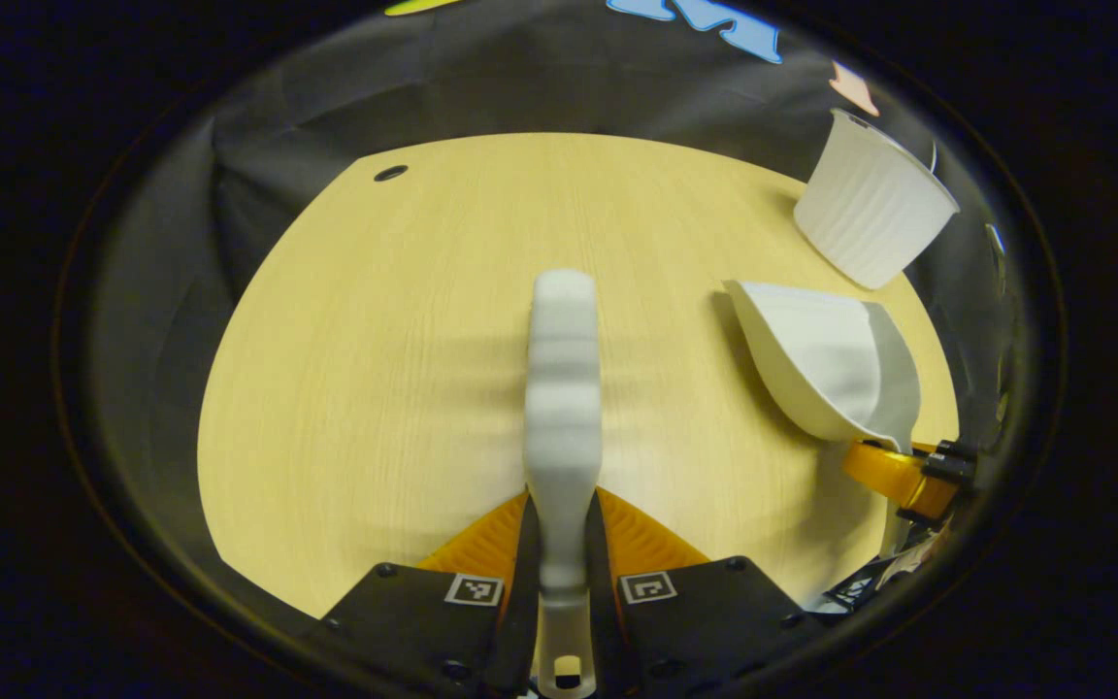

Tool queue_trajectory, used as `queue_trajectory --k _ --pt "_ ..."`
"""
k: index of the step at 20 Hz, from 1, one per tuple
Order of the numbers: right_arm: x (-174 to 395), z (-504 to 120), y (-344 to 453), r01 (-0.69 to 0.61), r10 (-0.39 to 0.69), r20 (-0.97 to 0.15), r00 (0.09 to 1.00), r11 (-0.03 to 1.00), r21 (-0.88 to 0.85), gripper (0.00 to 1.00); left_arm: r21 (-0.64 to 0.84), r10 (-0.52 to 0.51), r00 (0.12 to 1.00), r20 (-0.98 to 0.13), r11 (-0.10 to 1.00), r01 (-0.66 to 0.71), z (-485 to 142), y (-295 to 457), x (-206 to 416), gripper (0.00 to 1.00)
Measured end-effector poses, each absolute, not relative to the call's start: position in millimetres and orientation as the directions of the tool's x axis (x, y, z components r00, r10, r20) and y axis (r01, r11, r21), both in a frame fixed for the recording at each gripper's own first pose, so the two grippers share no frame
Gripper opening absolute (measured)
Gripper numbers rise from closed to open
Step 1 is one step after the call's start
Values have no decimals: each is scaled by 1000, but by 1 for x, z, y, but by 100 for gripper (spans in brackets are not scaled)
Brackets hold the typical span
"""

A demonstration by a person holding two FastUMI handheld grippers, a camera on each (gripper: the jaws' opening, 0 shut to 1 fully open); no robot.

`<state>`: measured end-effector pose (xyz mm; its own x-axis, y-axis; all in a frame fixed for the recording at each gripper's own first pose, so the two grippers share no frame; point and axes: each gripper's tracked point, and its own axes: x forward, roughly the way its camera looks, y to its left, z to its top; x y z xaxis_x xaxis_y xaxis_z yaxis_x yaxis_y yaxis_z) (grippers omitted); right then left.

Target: Pick up the small broom and dustpan from the desktop, sweep the trash into the dustpan with the broom, and then empty the trash into the garbage bin.

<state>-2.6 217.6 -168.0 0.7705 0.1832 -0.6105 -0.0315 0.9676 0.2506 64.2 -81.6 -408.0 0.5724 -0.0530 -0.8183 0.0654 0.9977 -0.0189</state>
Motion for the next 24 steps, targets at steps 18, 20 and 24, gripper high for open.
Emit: queue_trajectory --k 18,20,24 --pt "-28 -38 170 -30 86 -340 936 985 167 81 -62 -85 817 -570 996 61 -276 -70 72 78" --pt "-33 -11 162 -26 63 -266 962 989 143 80 -63 -80 855 -513 996 56 -258 -74 74 86" --pt "-37 30 145 -10 18 -92 996 996 85 80 -42 -58 939 -340 998 46 -200 -79 83 89"
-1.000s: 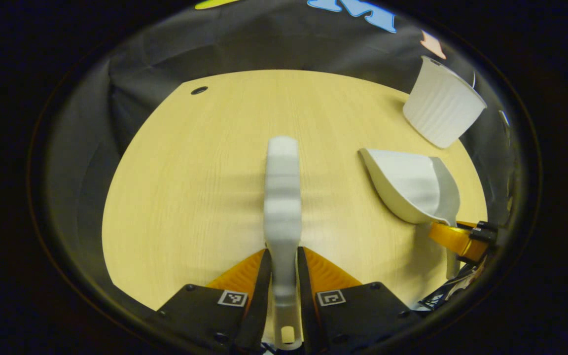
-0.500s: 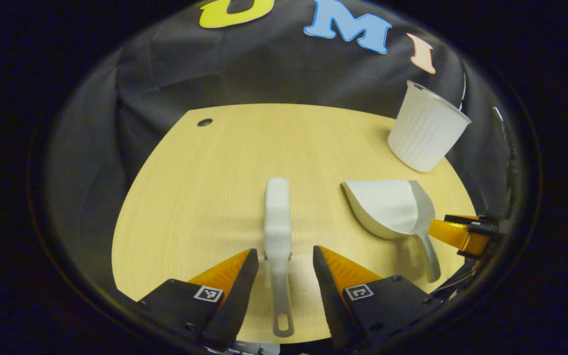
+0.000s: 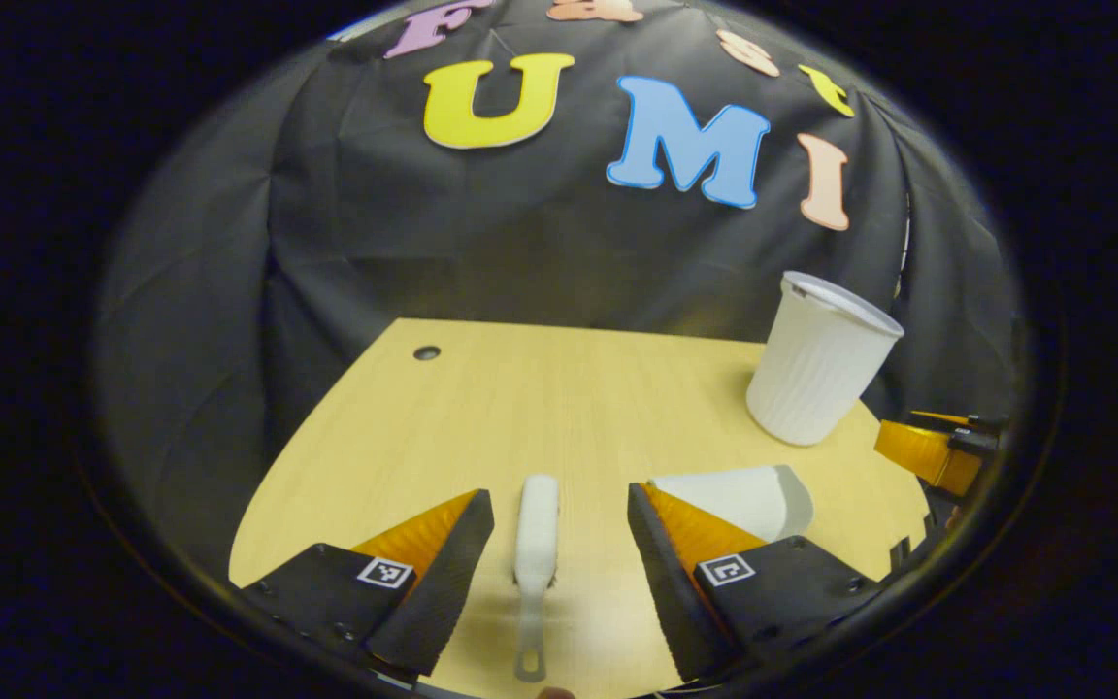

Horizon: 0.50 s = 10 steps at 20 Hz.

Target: Pick up the small broom and dustpan from the desktop, sweep the trash into the dustpan with the broom, and then empty the trash into the garbage bin.

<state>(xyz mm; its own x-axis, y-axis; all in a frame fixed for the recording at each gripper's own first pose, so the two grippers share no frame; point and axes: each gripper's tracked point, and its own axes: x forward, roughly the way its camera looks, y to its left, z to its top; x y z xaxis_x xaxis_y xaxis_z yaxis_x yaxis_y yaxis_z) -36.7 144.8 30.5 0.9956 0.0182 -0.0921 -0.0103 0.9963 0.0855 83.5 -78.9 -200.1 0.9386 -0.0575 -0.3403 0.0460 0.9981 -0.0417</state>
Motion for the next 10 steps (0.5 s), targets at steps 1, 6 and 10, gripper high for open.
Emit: queue_trajectory --k 1,6,10 --pt "-40 37 143 -10 15 -62 998 997 78 80 -36 -57 954 -294 998 49 -187 -82 83 89" --pt "-51 67 129 -6 4 80 997 999 31 80 -7 -82 990 -119 997 81 -129 -106 75 96" --pt "-60 81 117 6 -6 156 988 1000 0 90 2 -80 996 -35 997 80 -105 -118 68 96"
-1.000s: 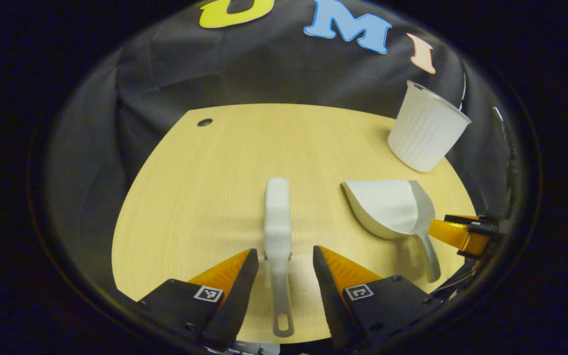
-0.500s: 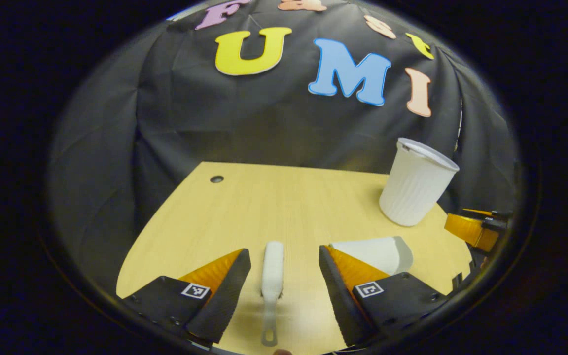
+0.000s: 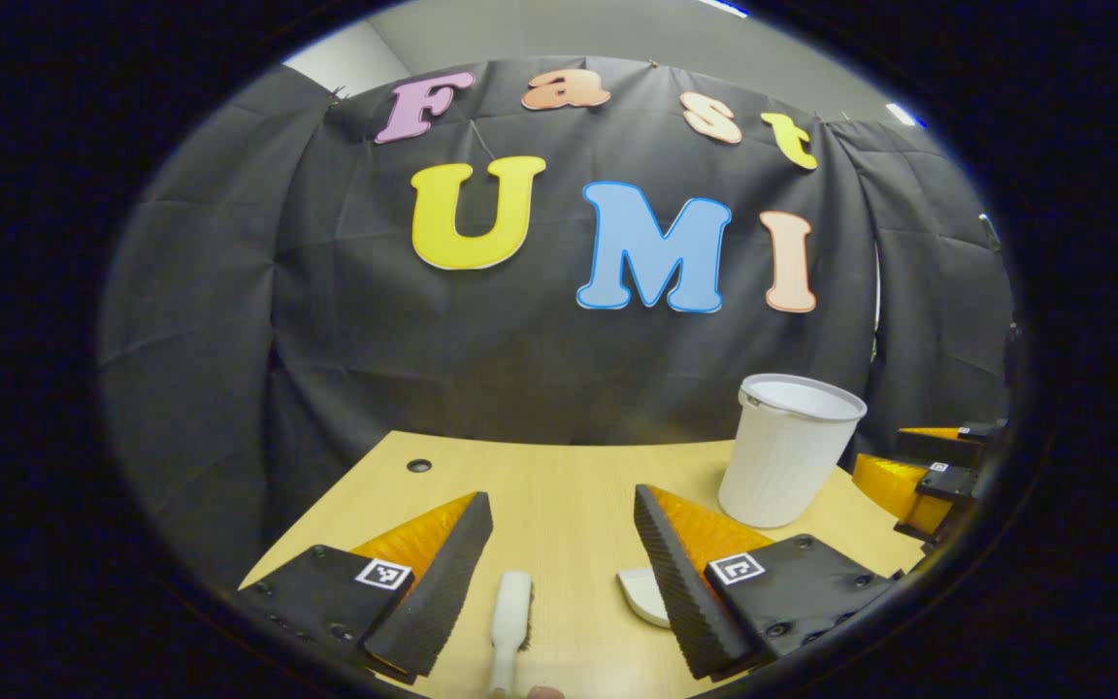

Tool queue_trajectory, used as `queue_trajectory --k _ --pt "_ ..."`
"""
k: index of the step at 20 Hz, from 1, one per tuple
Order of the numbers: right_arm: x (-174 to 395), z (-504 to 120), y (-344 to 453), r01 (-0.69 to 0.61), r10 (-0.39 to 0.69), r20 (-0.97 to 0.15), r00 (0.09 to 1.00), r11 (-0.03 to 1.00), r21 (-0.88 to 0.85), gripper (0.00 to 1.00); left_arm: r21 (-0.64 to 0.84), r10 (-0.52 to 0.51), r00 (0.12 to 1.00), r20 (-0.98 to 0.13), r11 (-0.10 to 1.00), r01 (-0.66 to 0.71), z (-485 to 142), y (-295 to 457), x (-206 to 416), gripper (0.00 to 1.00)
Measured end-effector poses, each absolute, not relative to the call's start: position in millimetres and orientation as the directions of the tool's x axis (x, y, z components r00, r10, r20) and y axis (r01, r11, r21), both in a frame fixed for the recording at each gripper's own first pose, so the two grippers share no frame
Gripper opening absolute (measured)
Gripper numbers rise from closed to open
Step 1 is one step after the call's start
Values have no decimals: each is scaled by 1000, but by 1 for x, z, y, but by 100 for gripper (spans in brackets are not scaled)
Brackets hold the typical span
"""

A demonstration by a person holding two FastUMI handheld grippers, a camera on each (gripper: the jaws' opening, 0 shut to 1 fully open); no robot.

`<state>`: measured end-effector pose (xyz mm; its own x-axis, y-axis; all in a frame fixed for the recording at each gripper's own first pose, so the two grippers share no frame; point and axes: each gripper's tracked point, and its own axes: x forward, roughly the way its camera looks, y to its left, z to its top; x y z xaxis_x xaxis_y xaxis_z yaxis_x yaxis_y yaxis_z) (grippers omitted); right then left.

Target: Pick up the small broom and dustpan from the desktop, sweep the trash into the dustpan with the broom, and then empty the trash into the garbage bin.

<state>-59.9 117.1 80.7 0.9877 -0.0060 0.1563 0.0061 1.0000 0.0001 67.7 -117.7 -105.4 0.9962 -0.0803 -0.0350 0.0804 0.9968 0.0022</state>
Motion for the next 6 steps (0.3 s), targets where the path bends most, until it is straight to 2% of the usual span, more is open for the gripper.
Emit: queue_trajectory --k 6 --pt "-65 91 116 19 -27 212 977 999 39 93 30 -82 996 47 996 81 -86 -121 62 96"
